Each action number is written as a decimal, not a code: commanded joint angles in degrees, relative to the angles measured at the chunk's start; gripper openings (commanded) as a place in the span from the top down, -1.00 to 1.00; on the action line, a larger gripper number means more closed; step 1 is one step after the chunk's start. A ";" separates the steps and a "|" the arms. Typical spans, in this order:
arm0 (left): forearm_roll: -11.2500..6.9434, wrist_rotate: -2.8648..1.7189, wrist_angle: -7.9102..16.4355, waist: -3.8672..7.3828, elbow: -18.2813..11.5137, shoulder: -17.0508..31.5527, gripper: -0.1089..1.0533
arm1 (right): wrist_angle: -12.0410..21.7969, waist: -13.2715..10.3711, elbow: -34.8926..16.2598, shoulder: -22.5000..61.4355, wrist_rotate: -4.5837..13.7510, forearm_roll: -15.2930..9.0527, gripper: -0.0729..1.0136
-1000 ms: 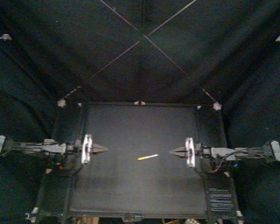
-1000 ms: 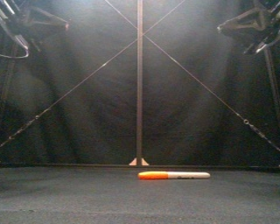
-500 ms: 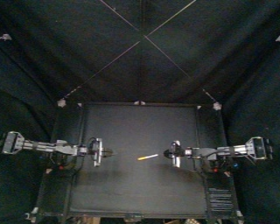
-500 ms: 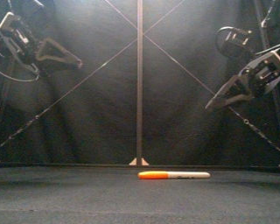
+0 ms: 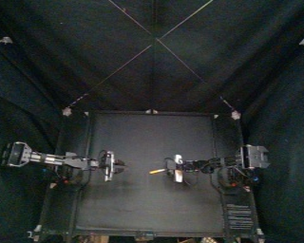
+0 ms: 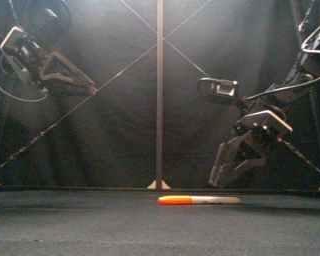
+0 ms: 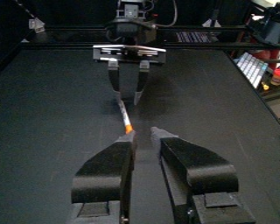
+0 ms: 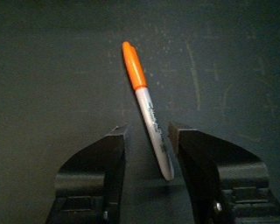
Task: Uncap the pen
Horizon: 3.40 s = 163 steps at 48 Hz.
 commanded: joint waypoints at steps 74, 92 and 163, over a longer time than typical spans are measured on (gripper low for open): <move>-0.26 0.00 14.50 3.78 -22.85 29.09 -0.59 | 5.10 -0.18 -8.96 -4.66 0.44 0.44 -0.02; -0.26 0.00 14.68 4.92 -23.64 31.38 -0.53 | 4.22 0.26 -9.05 -4.75 0.44 0.44 -0.02; 6.86 0.00 14.06 8.00 -7.73 9.84 -0.01 | -12.83 -0.62 7.82 -15.64 0.53 5.80 -0.02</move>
